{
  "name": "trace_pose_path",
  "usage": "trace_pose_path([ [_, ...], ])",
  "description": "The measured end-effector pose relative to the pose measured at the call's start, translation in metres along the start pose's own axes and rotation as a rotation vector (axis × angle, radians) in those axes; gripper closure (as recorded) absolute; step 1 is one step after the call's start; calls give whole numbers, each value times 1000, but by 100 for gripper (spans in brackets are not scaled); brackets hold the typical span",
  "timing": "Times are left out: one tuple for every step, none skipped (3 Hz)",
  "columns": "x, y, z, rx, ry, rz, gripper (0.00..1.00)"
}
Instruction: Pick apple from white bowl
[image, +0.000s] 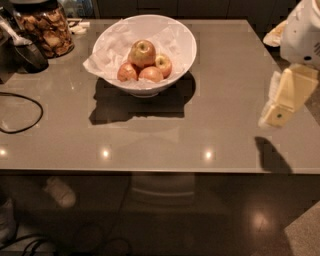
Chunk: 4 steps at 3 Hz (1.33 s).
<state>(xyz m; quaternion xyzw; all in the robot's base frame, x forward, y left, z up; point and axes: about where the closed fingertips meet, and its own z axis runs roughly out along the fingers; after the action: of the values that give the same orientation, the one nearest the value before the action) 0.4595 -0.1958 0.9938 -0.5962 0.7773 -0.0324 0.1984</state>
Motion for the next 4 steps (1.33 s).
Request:
trace_pose_path([
  [-33,-25,4,-5,-29,-29,0],
  [-73,-43,8,-13,-49,-93,0],
  [-78,-45,7,-4,-59,-99,0],
  [-86,-51,15,3,-80,-71,0],
])
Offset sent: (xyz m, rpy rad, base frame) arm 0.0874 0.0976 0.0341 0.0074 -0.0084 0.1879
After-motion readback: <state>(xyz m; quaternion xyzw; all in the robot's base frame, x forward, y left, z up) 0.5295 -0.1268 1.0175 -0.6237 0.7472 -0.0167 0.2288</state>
